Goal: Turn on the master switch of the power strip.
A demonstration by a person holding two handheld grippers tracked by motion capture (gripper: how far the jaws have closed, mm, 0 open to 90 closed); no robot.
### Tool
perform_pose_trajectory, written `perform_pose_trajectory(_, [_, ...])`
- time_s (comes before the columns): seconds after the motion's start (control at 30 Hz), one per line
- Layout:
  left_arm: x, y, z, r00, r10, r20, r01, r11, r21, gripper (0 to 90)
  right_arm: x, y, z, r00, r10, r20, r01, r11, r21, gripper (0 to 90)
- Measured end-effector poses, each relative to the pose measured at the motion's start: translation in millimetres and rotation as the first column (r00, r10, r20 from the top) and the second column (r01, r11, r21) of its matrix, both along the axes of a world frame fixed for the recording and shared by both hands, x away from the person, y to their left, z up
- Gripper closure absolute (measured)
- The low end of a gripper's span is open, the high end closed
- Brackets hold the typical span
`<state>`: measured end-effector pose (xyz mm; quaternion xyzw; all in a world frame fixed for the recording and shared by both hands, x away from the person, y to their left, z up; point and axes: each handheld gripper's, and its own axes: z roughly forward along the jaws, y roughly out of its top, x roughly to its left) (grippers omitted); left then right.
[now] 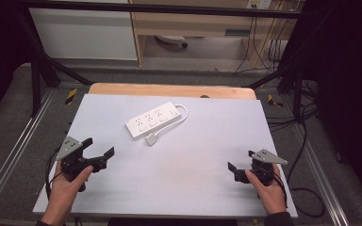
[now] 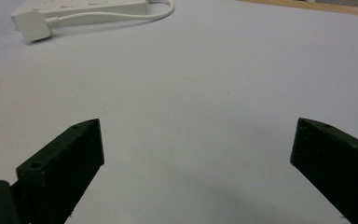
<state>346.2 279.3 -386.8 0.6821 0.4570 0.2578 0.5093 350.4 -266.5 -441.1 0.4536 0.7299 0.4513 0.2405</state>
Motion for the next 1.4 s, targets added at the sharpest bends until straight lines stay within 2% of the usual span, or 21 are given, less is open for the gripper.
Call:
perform_pose_trajectory(0.37, [15.2,-14.1,4.2,0.9998,-0.021,-0.006,0.021,0.9997,-0.014,6.7,1.2,-0.5,-0.8,0.9999,0.001,-0.01,-0.001,0.9999,0.011,3.4])
perform_pose_trajectory(0.67, [27.4,-29.0,6.8,0.9986,-0.052,-0.012,0.052,0.9987,0.004,6.5,1.4,1.0,-0.2,0.9999,0.008,-0.008,-0.007,0.9999,0.013,3.3])
perform_pose_trajectory(1.07, [47.7,-48.8,27.8,0.9968,-0.074,0.028,0.074,0.9972,0.001,6.5,-0.1,1.2,0.8,1.0,0.005,-0.003,-0.005,0.9999,0.012,3.2])
perform_pose_trajectory(1.3, [60.4,-63.1,33.5,0.9962,-0.077,0.04,0.077,0.9969,0.019,6.7,0.1,2.7,0.9,0.9999,0.01,-0.001,-0.01,0.9999,0.012,3.2])
perform_pose_trajectory(1.4, [65.6,-70.2,35.1,0.9955,-0.075,0.059,0.073,0.9968,0.032,7.1,0.0,2.6,1.3,0.9999,0.014,-0.001,-0.014,0.9998,0.017,3.2])
